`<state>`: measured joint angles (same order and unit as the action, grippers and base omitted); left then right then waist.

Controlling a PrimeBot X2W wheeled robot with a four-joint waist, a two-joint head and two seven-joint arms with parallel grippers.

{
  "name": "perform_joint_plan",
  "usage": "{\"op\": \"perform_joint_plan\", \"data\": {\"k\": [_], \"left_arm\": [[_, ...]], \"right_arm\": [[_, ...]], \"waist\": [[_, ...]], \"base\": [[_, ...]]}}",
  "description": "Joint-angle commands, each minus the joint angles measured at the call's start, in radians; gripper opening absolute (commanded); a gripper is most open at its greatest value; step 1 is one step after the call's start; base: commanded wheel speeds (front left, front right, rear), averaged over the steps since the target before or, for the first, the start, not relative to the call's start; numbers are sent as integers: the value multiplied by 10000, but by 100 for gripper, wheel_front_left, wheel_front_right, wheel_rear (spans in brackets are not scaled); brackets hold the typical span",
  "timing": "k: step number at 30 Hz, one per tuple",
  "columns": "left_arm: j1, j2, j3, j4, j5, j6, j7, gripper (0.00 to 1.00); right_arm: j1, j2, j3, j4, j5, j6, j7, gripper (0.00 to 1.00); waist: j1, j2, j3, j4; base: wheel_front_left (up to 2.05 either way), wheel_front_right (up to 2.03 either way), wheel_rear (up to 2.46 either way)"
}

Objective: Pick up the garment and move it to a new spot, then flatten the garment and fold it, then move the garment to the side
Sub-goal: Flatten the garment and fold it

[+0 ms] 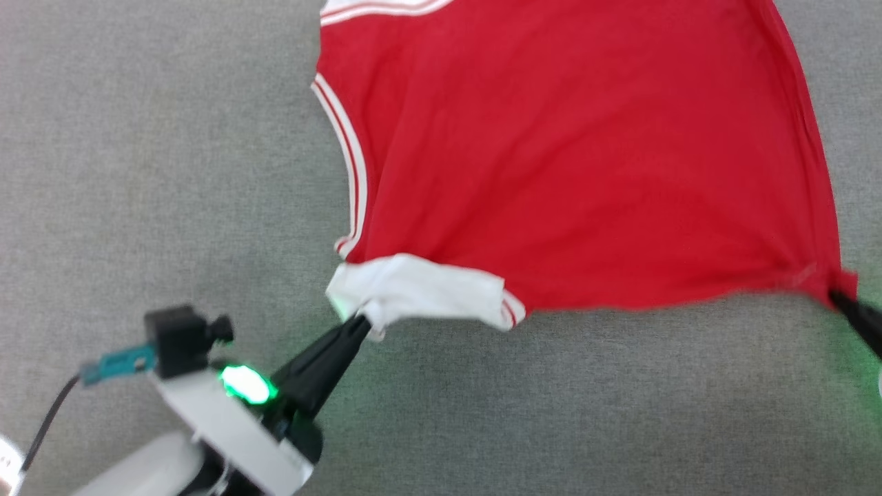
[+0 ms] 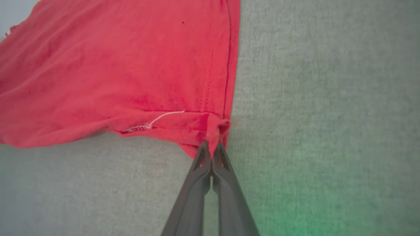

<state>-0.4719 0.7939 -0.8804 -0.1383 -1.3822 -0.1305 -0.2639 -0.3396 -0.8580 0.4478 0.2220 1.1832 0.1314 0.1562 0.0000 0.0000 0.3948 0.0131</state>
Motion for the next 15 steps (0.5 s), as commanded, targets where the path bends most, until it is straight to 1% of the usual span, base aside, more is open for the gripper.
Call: {"op": "perform_joint_plan", "data": {"k": [1,4,8,11,13,15], "left_arm": [[222,66,96,-98,48,12,2,0],[1067,356,454,-580,90,12,3,0],[2041,595,951,-1133,185,12,2,0],[2346,591,1157,-1383,357,12,2,0],[2235,527,1193,-1406,463,12,2,0],[1835,436,1143,-1379,476,12,2,0]], "right_arm": [[367,-32,-100,-92,69,-15,79,0],[1621,-192,-933,-869,26,-15,197,0],[3182,51,-2222,-1909,-256,-15,345,0],[3872,518,-3245,-2682,-658,-14,607,0],[4005,887,-3875,-3084,-1056,-14,910,0],[3803,1363,-4375,-3424,-1399,-14,1324,0]], "waist": [[0,0,-52,5],[0,0,-108,-7],[0,0,-130,1],[0,0,-115,-15],[0,0,-109,-17],[0,0,-96,-23]], "base": [[0,0,0],[0,0,0],[0,0,0],[0,0,0],[0,0,0],[0,0,0]]}}
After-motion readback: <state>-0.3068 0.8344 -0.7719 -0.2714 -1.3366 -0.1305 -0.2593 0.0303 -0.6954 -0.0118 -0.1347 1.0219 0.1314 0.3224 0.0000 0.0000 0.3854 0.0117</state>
